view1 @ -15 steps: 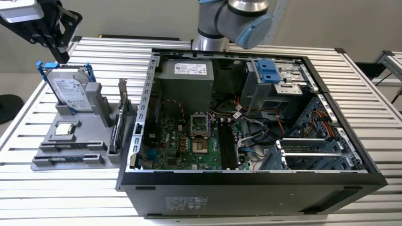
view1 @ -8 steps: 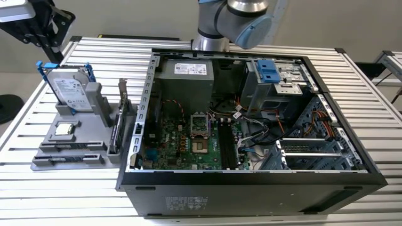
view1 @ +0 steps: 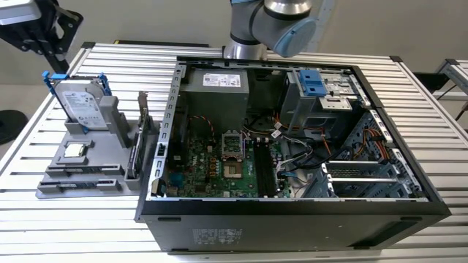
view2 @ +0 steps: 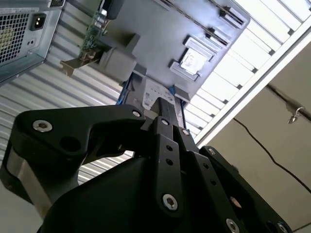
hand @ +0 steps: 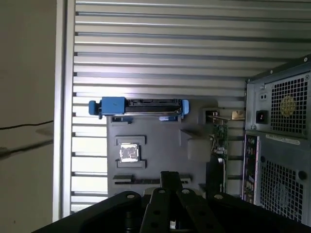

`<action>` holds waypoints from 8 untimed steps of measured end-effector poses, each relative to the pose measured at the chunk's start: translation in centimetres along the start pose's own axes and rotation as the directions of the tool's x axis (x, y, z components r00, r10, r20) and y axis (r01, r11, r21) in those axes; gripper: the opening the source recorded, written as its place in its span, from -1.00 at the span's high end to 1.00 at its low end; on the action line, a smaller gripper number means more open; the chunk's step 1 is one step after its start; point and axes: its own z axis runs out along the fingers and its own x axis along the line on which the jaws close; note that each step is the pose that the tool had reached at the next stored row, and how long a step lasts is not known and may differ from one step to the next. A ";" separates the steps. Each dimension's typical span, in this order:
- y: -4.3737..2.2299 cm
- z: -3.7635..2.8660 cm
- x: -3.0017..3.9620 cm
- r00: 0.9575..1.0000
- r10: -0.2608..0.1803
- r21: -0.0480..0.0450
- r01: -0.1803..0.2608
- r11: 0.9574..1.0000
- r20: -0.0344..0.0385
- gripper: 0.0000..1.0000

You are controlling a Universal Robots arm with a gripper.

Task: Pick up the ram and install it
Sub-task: 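Reach for the ram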

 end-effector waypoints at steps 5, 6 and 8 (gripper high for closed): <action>0.01 0.01 0.42 0.999 -0.052 -0.001 0.052 0.999 -0.002 1.00; 0.01 0.01 0.50 0.998 -0.060 -0.001 0.060 0.998 -0.003 1.00; 0.02 0.01 0.71 0.997 -0.077 -0.002 0.077 0.997 -0.004 1.00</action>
